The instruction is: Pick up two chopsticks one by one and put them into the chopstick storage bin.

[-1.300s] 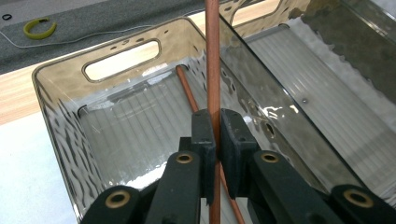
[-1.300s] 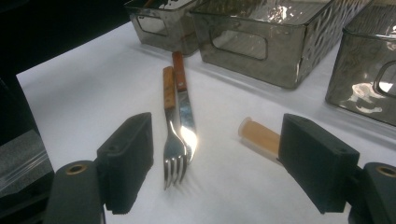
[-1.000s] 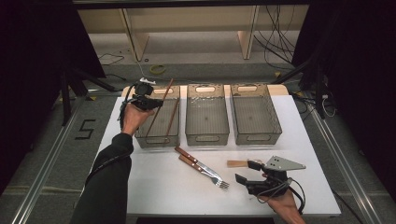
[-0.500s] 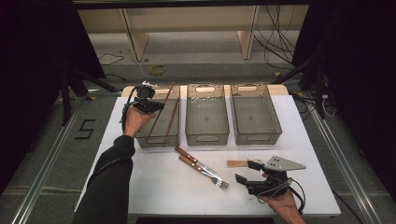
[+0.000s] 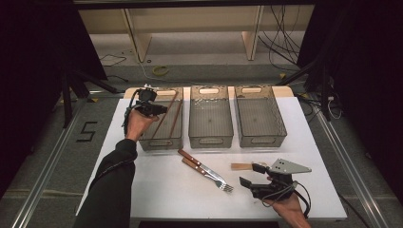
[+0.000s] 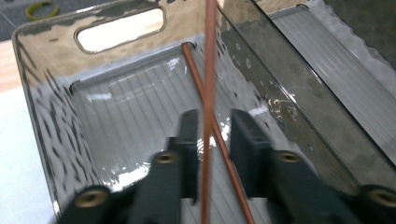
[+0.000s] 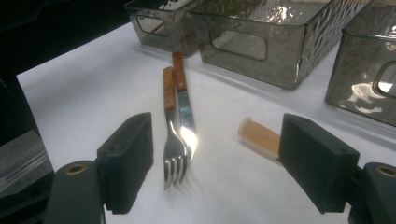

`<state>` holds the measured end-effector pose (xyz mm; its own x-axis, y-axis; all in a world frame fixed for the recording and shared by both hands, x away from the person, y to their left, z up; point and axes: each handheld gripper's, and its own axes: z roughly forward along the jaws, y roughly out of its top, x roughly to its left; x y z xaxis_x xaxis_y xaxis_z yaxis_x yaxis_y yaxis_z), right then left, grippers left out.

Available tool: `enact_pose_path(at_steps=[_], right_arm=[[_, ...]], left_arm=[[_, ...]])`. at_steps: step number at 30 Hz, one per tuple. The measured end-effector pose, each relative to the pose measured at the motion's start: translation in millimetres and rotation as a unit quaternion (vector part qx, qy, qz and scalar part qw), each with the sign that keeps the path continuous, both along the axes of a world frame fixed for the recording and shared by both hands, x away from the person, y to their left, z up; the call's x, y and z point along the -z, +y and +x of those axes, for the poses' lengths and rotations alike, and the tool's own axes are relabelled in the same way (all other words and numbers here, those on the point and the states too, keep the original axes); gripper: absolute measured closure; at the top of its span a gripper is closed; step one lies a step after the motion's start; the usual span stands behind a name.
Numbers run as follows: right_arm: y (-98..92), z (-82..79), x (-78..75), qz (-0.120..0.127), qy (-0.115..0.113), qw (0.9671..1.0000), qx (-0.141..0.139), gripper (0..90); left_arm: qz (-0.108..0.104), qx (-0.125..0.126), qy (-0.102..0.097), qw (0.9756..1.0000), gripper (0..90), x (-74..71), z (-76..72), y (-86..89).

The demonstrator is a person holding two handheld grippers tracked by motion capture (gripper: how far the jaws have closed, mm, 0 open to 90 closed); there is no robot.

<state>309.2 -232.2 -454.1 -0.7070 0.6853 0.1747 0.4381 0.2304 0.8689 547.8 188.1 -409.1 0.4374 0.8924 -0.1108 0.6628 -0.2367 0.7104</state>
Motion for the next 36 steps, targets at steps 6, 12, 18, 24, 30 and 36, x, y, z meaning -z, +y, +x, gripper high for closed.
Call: enact_pose_path(at_steps=[6,12,18,24,30,36], right_arm=[[-0.1,-0.1,-0.2,0.0,0.0,1.0,0.001,27.2],[-2.4,0.7,-2.5,-0.001,-0.003,1.0,0.004,27.2],[-7.4,6.1,-7.0,-0.006,-0.005,1.0,0.004,27.1],[-8.3,15.2,-11.8,-0.03,-0.005,0.9995,-0.01,27.2],[-7.6,26.6,-17.4,-0.06,0.0,0.9978,-0.027,27.2],[-6.5,39.7,-21.0,-0.081,0.008,0.9959,-0.039,27.5]], left_arm=[[-0.01,0.01,-0.008,0.9999,52.4,-12.7,-8.9,1.0],[-0.045,0.031,-0.019,0.9983,42.0,-26.8,-27.5,3.3],[-0.081,0.049,-0.039,0.9947,35.3,-29.7,-53.8,4.6],[-0.103,0.067,-0.05,0.9912,30.2,-25.1,-78.0,4.2],[-0.12,0.076,-0.057,0.9882,27.2,-17.7,-99.3,5.2],[-0.134,0.082,-0.066,0.9853,25.1,-6.3,-119.8,4.6]])
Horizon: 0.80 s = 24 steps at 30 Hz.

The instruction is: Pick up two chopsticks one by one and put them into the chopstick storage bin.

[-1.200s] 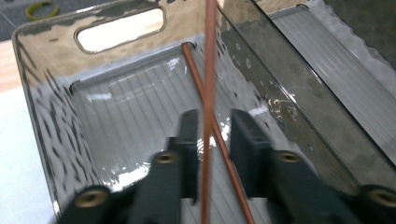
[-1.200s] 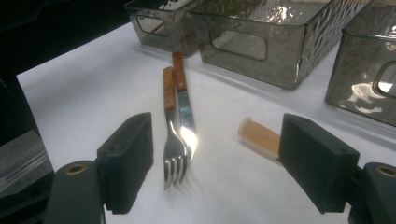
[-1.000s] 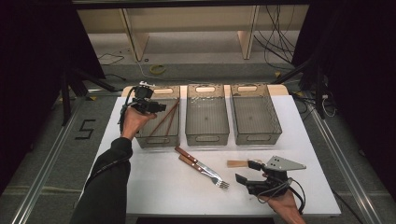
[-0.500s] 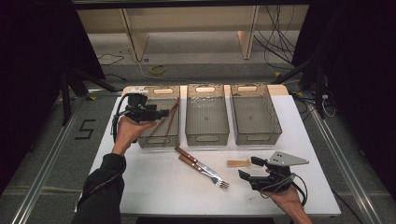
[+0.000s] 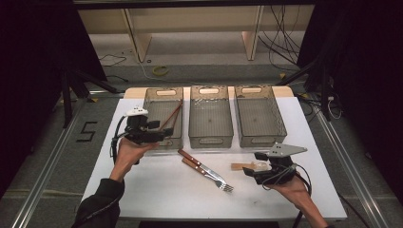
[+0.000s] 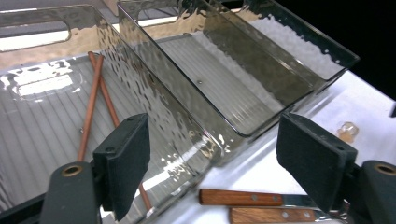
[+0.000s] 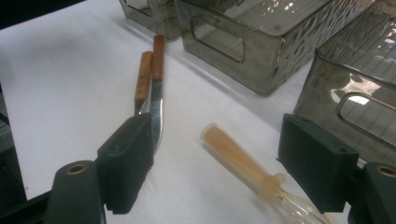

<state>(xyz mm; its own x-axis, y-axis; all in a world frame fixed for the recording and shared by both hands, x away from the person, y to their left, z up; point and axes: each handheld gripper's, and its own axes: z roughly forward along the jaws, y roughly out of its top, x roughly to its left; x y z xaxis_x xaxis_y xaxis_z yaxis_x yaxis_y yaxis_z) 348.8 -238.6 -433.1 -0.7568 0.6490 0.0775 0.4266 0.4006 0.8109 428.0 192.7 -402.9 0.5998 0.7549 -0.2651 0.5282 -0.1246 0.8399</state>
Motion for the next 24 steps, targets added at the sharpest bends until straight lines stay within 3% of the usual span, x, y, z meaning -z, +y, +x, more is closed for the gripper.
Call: enact_pose_path(at_steps=[5,12,17,24], right_arm=[[5.3,11.7,-3.1,-0.03,0.005,0.9994,-0.015,27.5],[11.4,27.8,-4.5,-0.076,0.016,0.9963,-0.037,28.0],[14.3,37.6,-1.5,-0.095,0.031,0.9938,-0.049,28.6],[18.1,43.9,4.3,-0.118,0.045,0.9903,-0.059,29.8]], left_arm=[[0.004,0.005,-0.004,1.0,23.4,6.8,-13.1,1.0],[-0.006,0.009,-0.018,0.9998,22.9,12.0,-33.0,-1.1],[-0.004,0.017,-0.032,0.9993,22.1,17.4,-45.2,-5.6],[-0.003,0.029,-0.031,0.9991,21.2,31.2,-56.8,-6.9]])
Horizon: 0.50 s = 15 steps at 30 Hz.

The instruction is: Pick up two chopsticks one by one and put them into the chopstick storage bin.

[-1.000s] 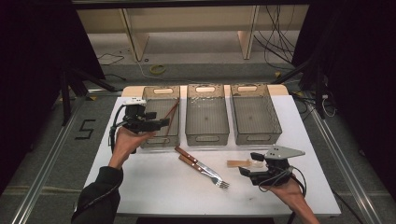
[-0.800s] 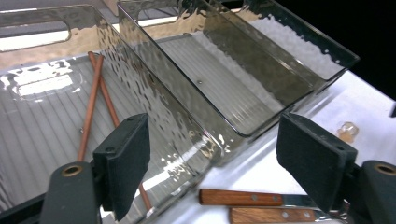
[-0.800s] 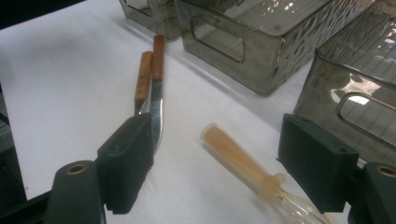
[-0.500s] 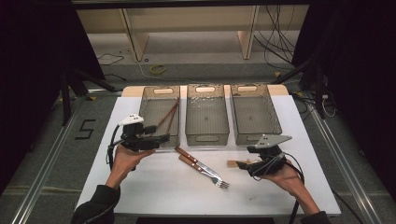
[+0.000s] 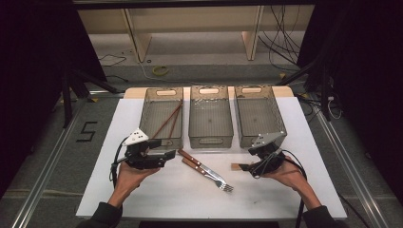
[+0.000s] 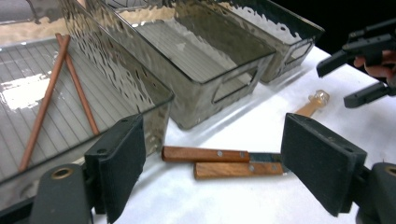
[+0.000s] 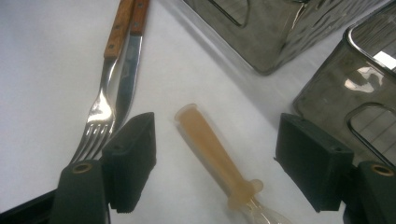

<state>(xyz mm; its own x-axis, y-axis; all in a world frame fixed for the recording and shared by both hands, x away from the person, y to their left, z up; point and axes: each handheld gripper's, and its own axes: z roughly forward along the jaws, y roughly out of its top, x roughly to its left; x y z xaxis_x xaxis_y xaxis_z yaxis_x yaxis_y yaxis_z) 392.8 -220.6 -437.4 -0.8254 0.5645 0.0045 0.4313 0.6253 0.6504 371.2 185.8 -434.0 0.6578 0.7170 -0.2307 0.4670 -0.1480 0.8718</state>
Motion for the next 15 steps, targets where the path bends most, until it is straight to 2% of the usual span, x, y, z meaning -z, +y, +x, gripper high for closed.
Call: enact_pose_path(at_steps=[5,15], right_arm=[[1.7,3.7,-0.1,-0.009,0.004,0.9999,-0.006,30.4],[2.9,12.3,5.8,-0.03,0.014,0.9993,-0.015,34.1]], left_arm=[[0.003,0.017,-0.013,0.9998,19.8,5.9,-8.4,-2.3],[0.019,0.025,-0.016,0.9994,19.4,13.8,-15.9,-7.9]])
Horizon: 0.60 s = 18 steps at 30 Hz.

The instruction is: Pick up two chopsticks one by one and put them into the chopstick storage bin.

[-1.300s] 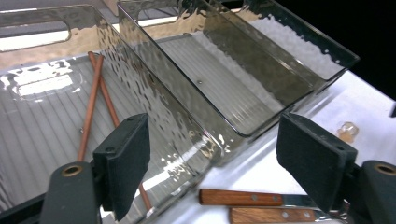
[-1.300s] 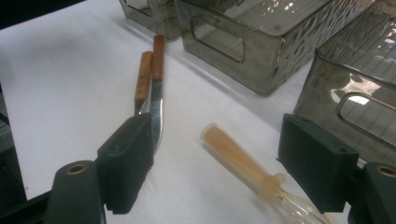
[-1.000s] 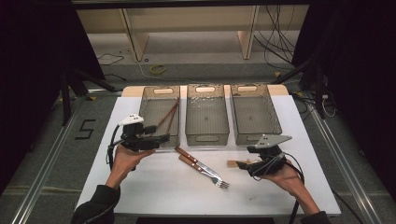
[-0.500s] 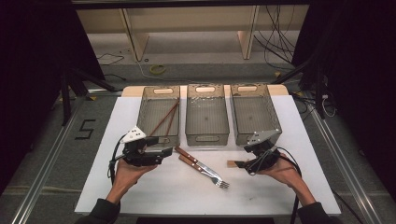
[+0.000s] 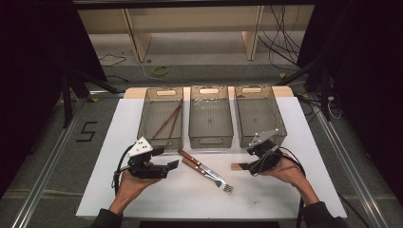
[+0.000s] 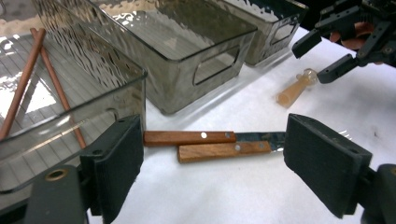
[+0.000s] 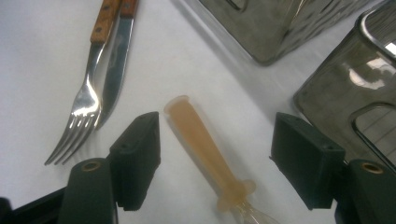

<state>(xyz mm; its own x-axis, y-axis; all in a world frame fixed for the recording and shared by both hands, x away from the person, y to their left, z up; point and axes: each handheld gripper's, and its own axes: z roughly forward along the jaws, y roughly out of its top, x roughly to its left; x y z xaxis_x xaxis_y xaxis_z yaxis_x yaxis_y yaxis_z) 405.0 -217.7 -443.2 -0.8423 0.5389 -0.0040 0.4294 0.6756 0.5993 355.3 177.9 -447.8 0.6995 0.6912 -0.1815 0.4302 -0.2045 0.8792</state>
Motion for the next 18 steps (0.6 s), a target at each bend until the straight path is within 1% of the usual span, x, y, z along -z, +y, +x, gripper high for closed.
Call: enact_pose_path(at_steps=[3,5,6,9,10,12,13,14,15,16,17,18], right_arm=[[1.4,2.3,2.3,-0.006,0.005,1.0,-0.003,35.1],[2.4,3.4,3.7,-0.014,0.006,0.9999,-0.004,35.7],[3.1,3.8,4.3,-0.012,0.01,0.9999,-0.005,36.1],[4.5,5.4,5.7,-0.016,0.01,0.9998,-0.01,37.6],[5.5,5.3,5.9,-0.017,0.015,0.9997,-0.008,38.0],[6.4,6.1,7.4,-0.022,0.012,0.9996,-0.012,39.1],[5.9,7.1,7.7,-0.024,0.012,0.9995,-0.018,39.5],[6.7,6.5,7.7,-0.024,0.017,0.9995,-0.014,39.9],[7.3,6.1,7.8,-0.025,0.017,0.9995,-0.011,40.3],[7.5,6.1,7.6,-0.027,0.019,0.9994,-0.013,40.9],[7.7,6.5,8.3,-0.027,0.016,0.9993,-0.019,41.5],[8.2,5.9,7.7,-0.03,0.019,0.9992,-0.017,42.1]], left_arm=[[0.01,-0.002,-0.001,0.9999,19.3,3.8,-1.6,-0.1],[0.01,-0.005,-0.001,0.9999,19.3,5.2,-3.2,0.7],[0.007,-0.008,-0.001,0.9999,19.3,5.7,-4.1,1.4],[0.005,-0.01,-0.002,0.9999,19.2,6.7,-6.0,4.2],[0.003,-0.011,-0.001,0.9999,19.2,7.0,-6.8,5.1],[0.001,-0.012,-0.001,0.9999,19.1,7.6,-8.1,6.0],[0.001,-0.012,-0.001,0.9999,19.1,7.9,-8.9,6.3],[0.0,-0.013,-0.003,0.9999,18.9,8.4,-9.5,6.3],[0.002,-0.011,-0.003,0.9999,18.9,8.6,-10.1,6.9],[0.002,-0.011,-0.003,0.9999,18.9,8.8,-10.6,7.2],[0.002,-0.011,-0.002,0.9999,18.9,9.1,-11.0,7.4],[0.002,-0.01,-0.002,0.9999,18.9,9.5,-11.2,7.5]])
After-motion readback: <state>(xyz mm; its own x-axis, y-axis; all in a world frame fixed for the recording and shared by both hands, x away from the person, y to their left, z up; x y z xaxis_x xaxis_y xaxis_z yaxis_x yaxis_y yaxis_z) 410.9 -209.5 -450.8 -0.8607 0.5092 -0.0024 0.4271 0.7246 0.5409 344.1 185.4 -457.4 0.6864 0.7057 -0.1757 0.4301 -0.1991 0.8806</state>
